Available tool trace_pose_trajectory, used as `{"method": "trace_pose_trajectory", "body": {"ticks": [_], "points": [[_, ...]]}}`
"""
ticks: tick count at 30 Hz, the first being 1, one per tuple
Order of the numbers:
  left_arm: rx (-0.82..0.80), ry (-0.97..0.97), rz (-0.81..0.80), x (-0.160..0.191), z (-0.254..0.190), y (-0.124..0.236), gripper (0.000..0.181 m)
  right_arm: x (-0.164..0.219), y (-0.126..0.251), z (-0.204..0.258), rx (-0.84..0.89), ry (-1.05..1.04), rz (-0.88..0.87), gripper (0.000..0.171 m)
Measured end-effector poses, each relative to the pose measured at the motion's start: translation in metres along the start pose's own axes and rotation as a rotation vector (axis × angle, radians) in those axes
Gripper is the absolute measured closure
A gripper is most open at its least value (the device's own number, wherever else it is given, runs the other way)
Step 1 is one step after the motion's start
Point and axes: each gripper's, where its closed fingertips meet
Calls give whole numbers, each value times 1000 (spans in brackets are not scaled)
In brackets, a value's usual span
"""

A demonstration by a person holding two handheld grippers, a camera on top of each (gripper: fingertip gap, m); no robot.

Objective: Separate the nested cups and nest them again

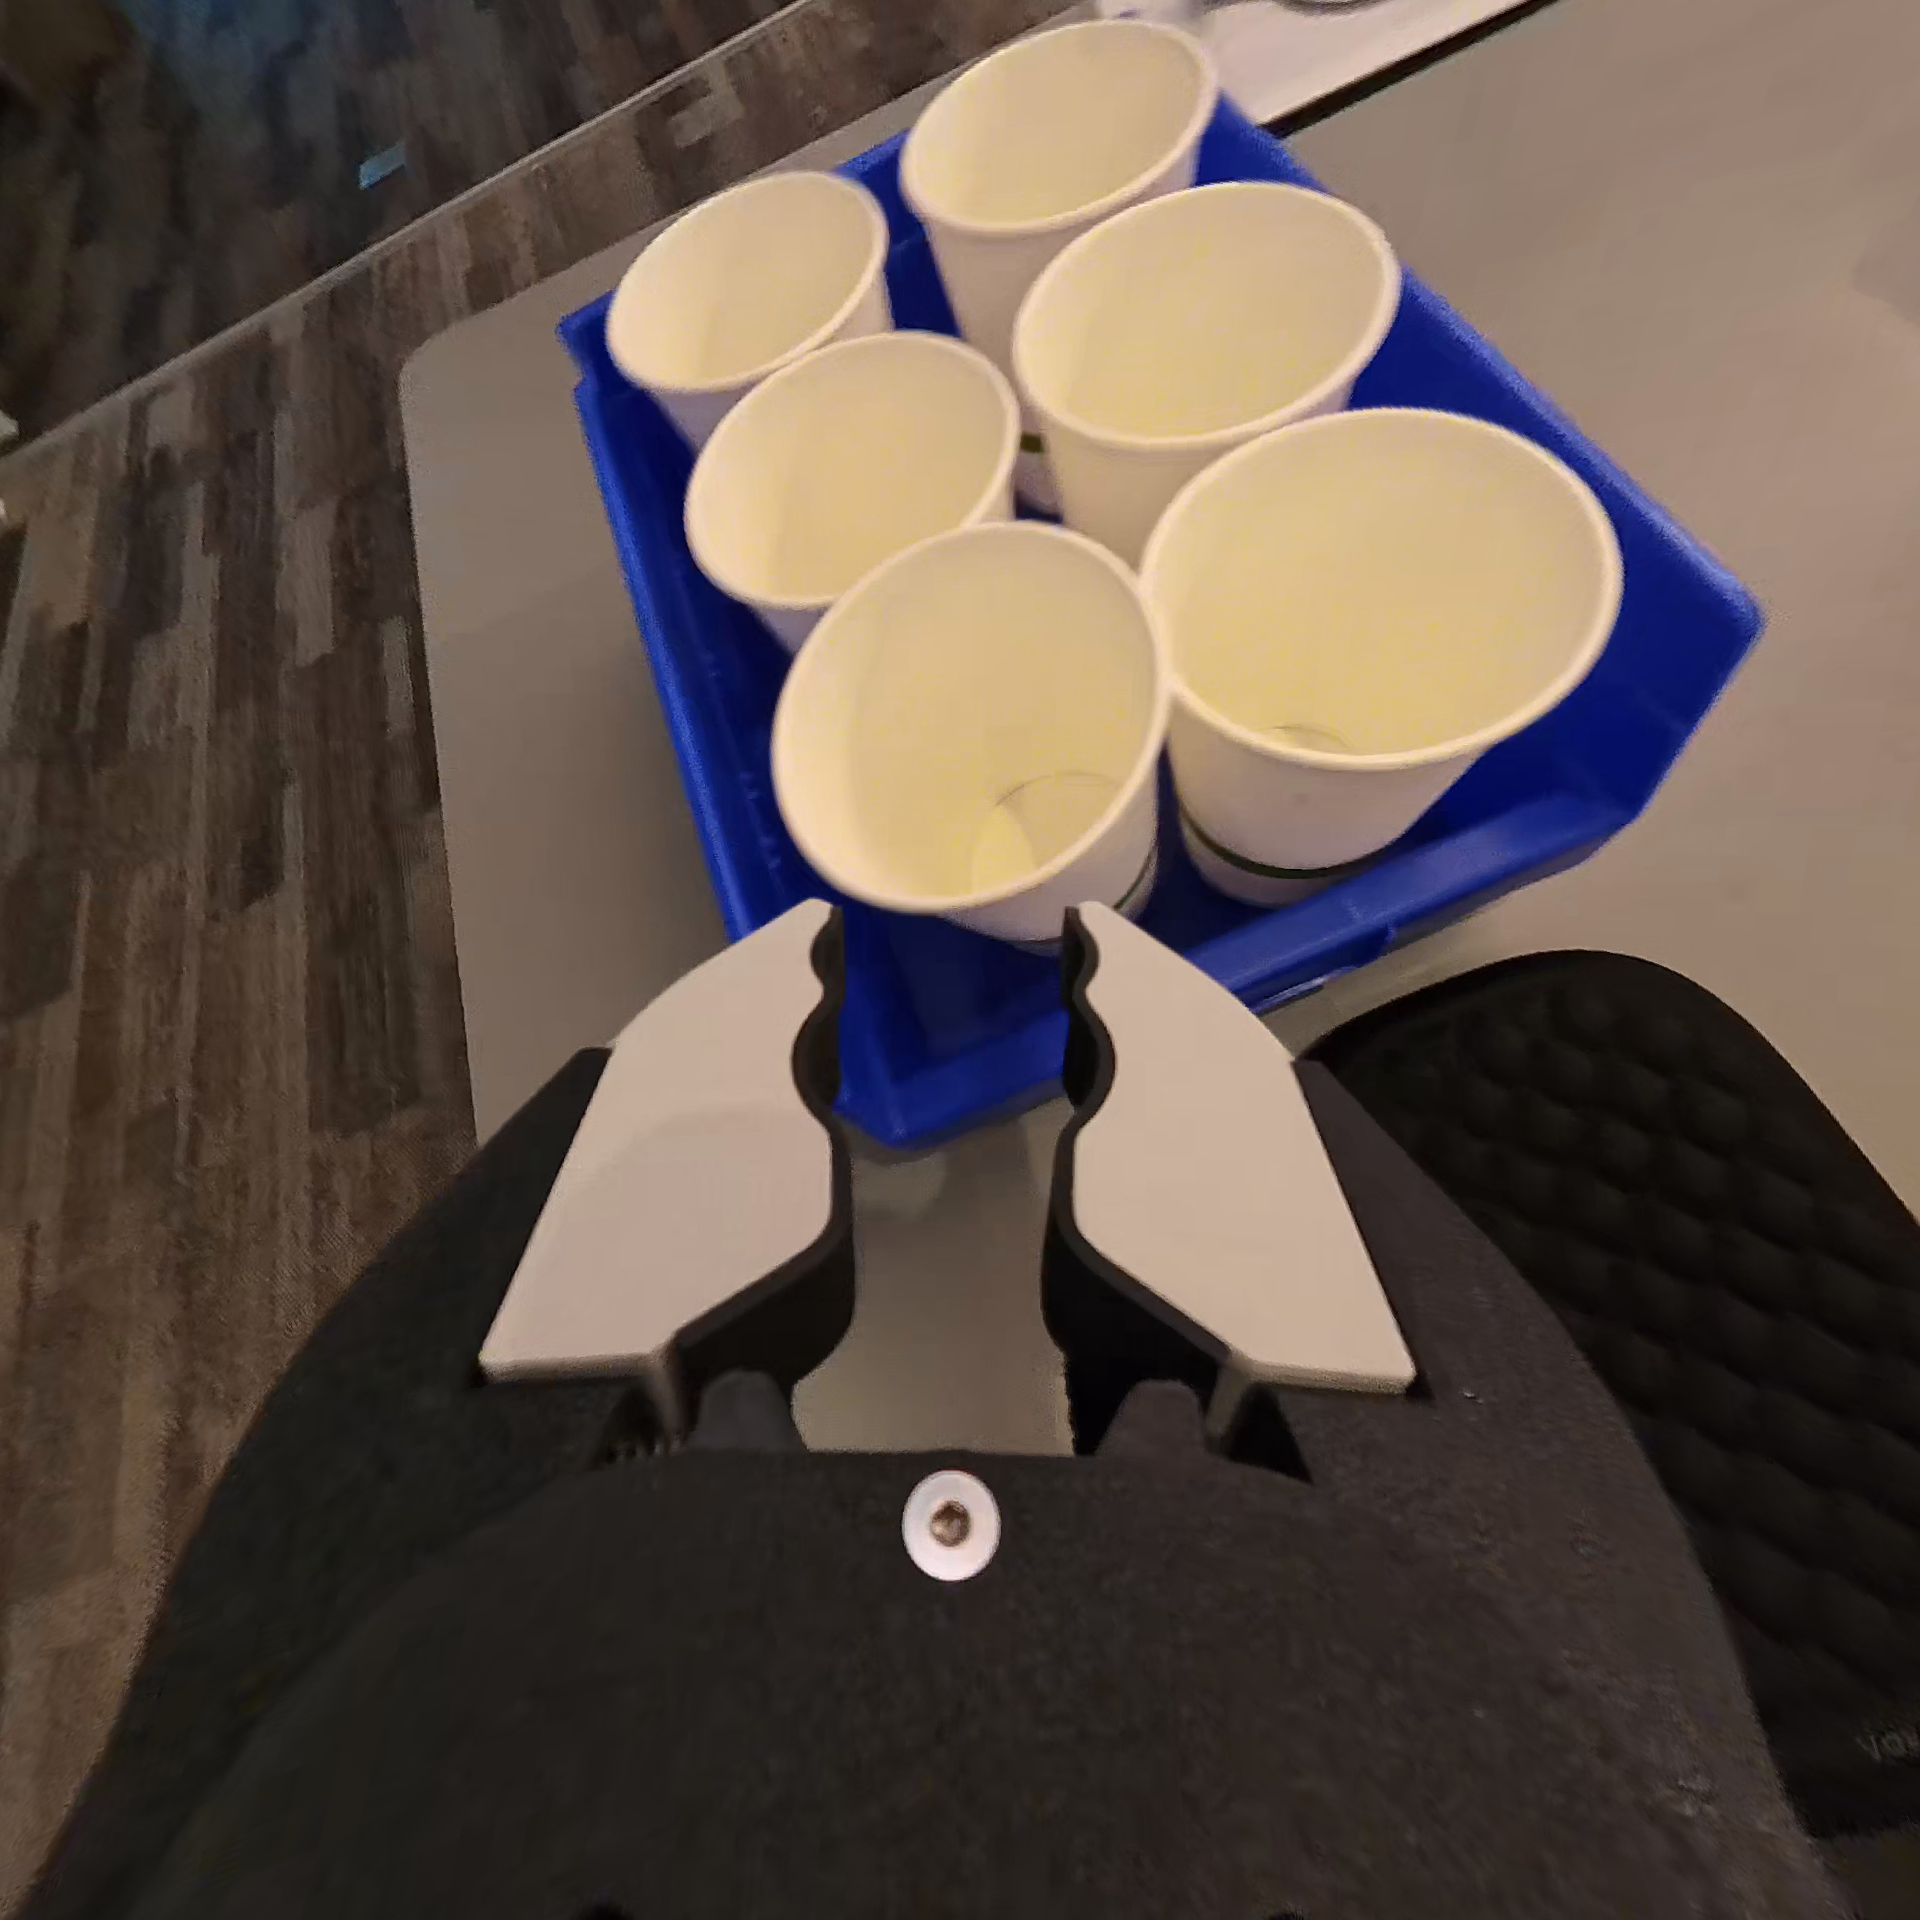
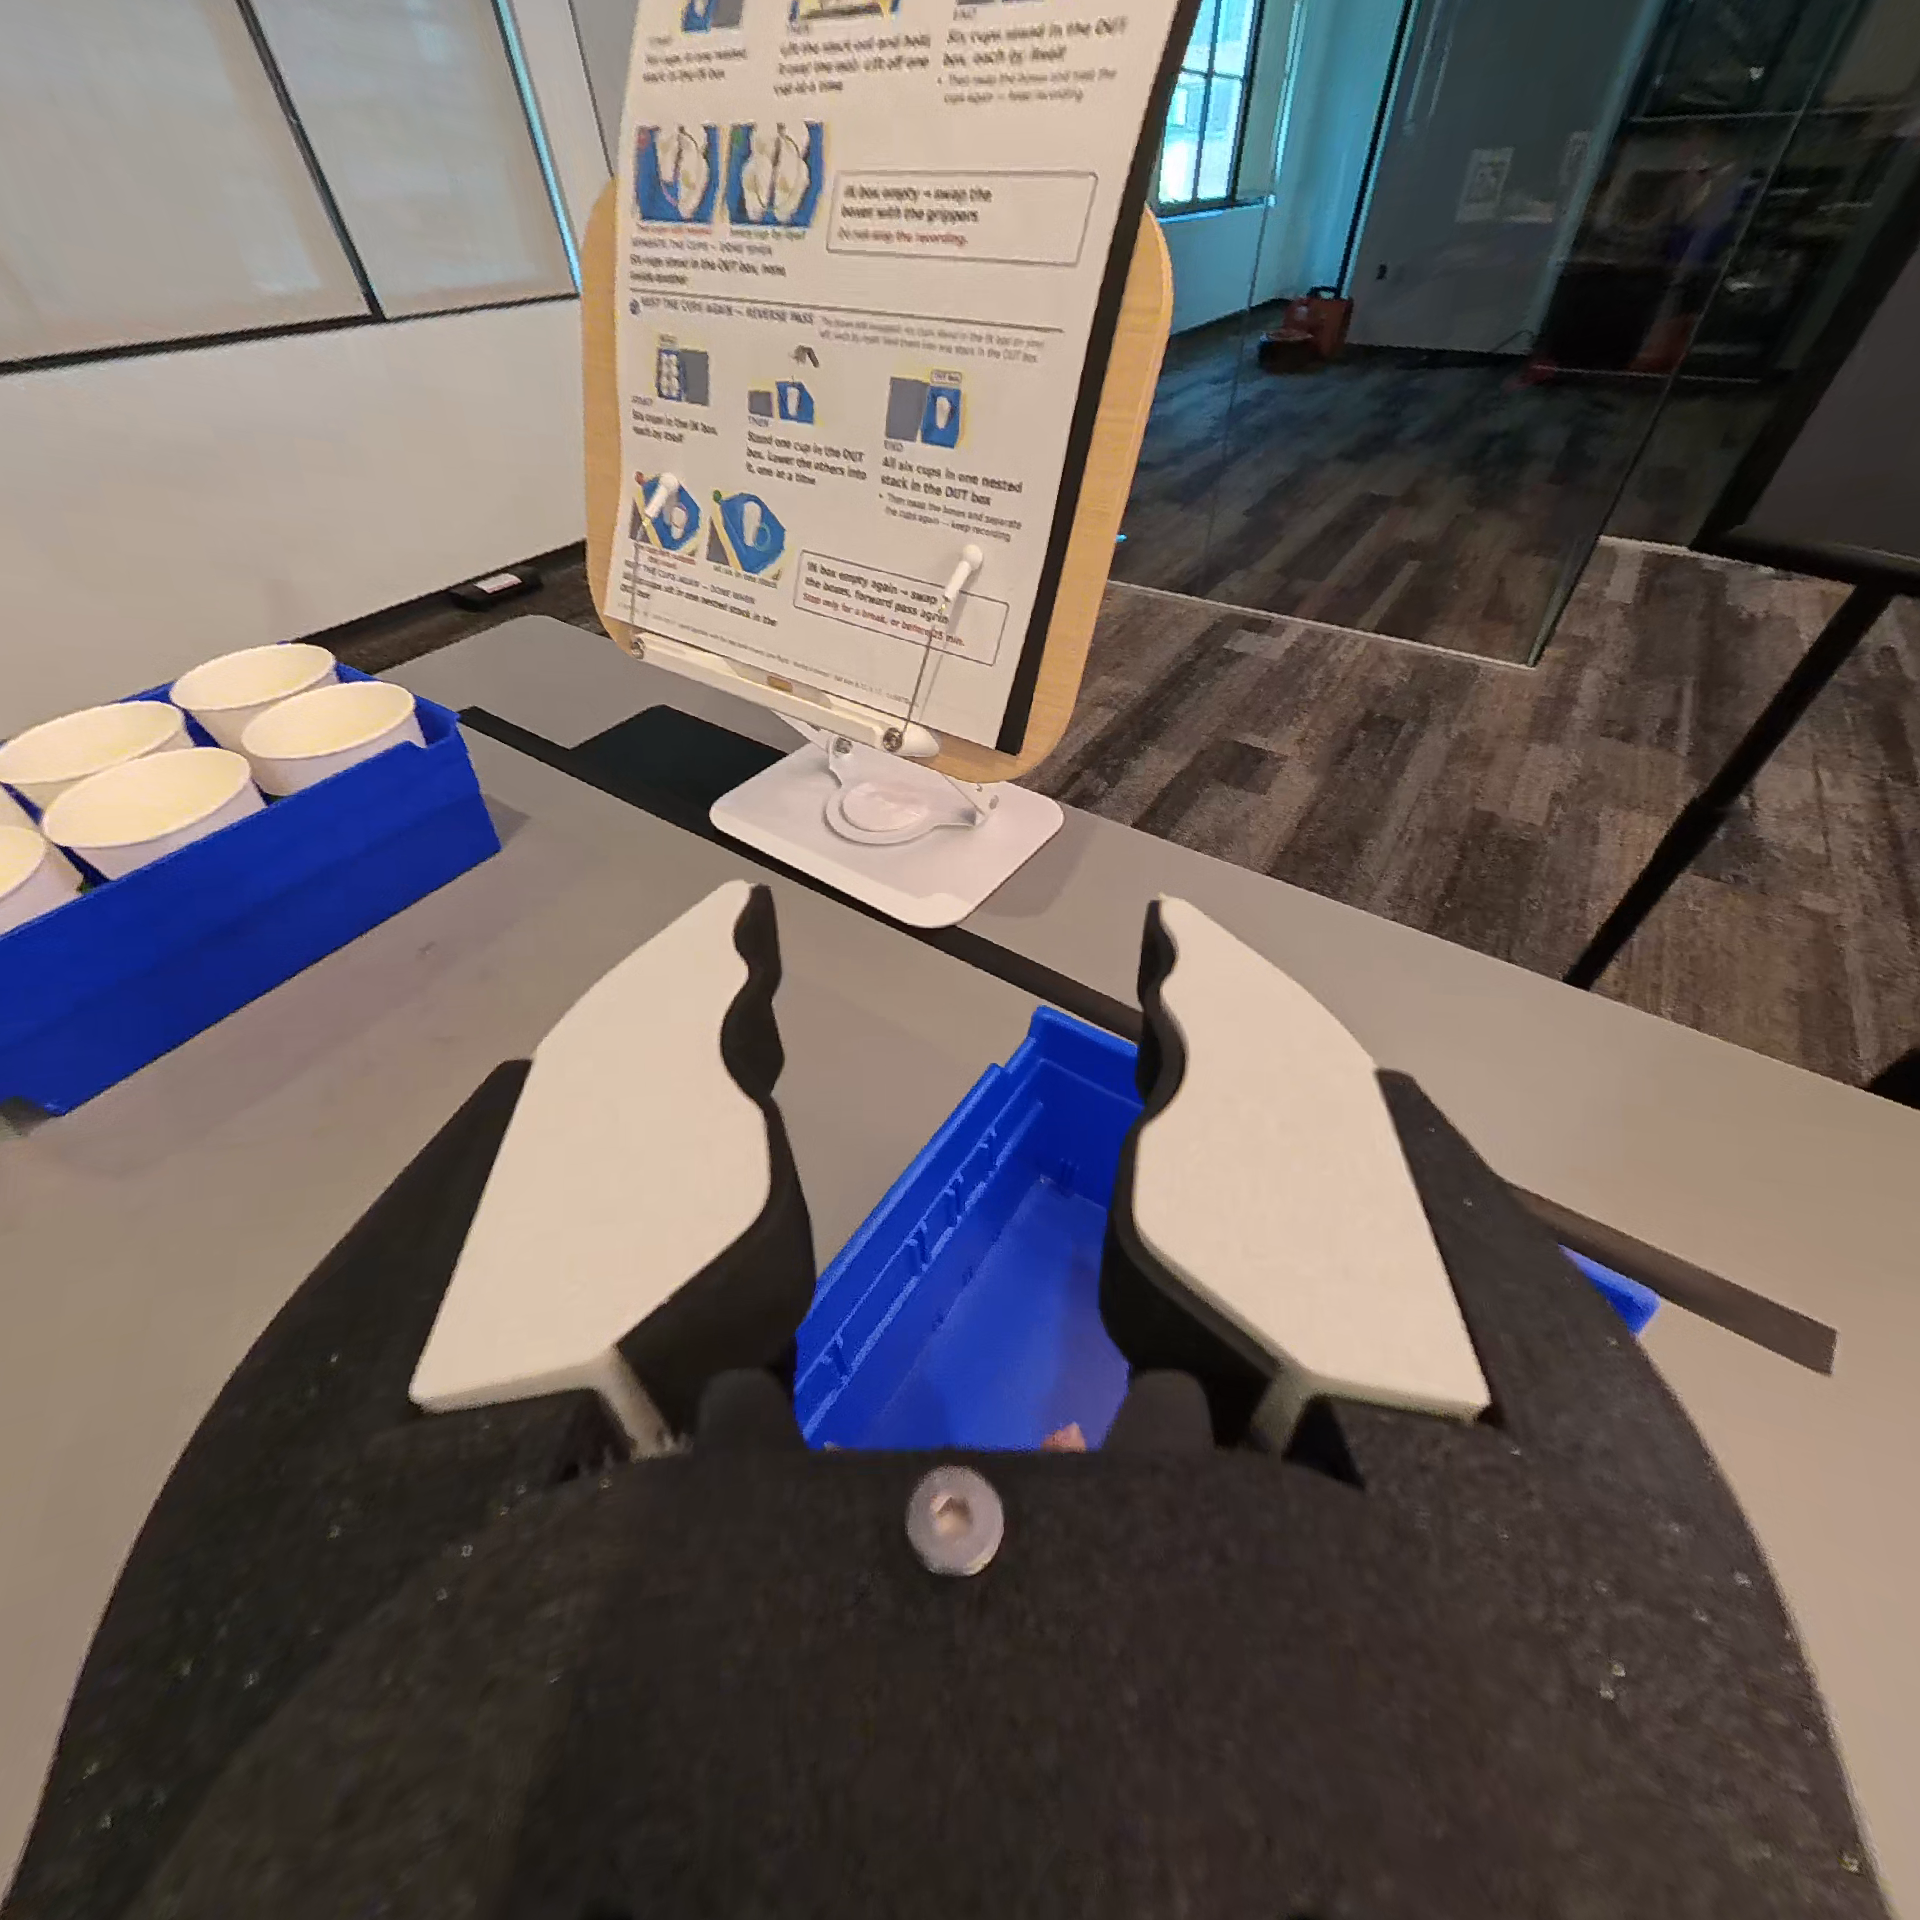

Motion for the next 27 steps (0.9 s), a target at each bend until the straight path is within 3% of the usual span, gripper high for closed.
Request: {"method": "trace_pose_trajectory", "body": {"ticks": [4, 6, 10, 20, 27], "points": [[28, -162, 4, -13, -17, -2, 140, -7, -1, 1, 5, 22, -56, 102], [56, -220, 31, -13, -25, -6, 140, -7, -1, 5, -19, 12, -49, 108], [75, -278, 90, -13, -30, -14, 140, 2, -4, 0, 9, 54, 4, 111], [229, -410, 33, -48, -79, -14, 143, 20, -14, -7, 31, 77, 93, 111], [299, -522, 139, -44, -105, -33, 147, 22, -14, -7, 23, 74, 104, 111]]}}
Point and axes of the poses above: each gripper's, where its closed fingertips meet, y back along the fingers, x out of its underside, z = x × y across the jaws, and after that the axes turned 9 degrees about -y, right-handed
